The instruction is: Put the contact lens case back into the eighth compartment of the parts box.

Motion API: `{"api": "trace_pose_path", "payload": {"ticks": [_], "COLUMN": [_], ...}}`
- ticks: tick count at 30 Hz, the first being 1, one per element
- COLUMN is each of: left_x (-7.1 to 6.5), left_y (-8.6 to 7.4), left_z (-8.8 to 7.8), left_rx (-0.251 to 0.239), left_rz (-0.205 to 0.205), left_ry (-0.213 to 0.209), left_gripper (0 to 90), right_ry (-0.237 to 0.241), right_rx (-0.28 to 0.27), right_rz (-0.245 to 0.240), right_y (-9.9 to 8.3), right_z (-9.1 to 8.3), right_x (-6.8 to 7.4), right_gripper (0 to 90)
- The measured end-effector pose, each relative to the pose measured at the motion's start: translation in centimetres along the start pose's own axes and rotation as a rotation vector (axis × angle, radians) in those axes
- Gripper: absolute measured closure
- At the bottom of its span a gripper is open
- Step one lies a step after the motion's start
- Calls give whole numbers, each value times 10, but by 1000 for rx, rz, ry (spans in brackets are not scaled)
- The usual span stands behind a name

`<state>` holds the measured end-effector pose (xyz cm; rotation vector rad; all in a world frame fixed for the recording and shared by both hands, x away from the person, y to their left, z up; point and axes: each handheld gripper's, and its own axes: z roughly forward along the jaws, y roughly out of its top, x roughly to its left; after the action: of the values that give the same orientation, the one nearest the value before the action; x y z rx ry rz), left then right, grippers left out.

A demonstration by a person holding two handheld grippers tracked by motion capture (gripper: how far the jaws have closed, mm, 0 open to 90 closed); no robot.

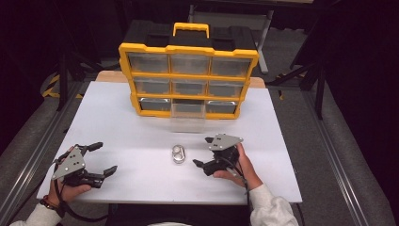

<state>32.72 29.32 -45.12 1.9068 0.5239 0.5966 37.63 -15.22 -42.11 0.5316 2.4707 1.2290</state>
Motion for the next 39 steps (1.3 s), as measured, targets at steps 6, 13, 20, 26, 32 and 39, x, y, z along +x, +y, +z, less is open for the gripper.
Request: {"api": "trace_pose_path", "payload": {"ticks": [6, 13, 20, 26, 32, 39], "left_x": [-1, -1, -1, -2, -2, -2], "left_y": [-1, -1, -1, -1, -1, -1], "left_z": [-1, 0, 1, 2, 2, 2], "left_rx": [1, 4, 9, 11, 13, 15], "left_rz": [1, -2, -3, -2, -1, -1], "left_ry": [-1, -10, -16, -19, -24, -28], "left_gripper": [69, 69, 69, 69, 71, 72], "right_ry": [91, 117, 120, 134, 161, 152], "right_rx": [82, 140, 154, 168, 162, 162], "right_rz": [-51, -69, -54, -35, -18, -6], "right_y": [15, 17, 15, 14, 14, 14], "right_z": [39, 72, 84, 89, 91, 90], "right_x": [9, 11, 7, 2, 0, 1], "right_gripper": [86, 103, 134, 174, 298, 311]}}
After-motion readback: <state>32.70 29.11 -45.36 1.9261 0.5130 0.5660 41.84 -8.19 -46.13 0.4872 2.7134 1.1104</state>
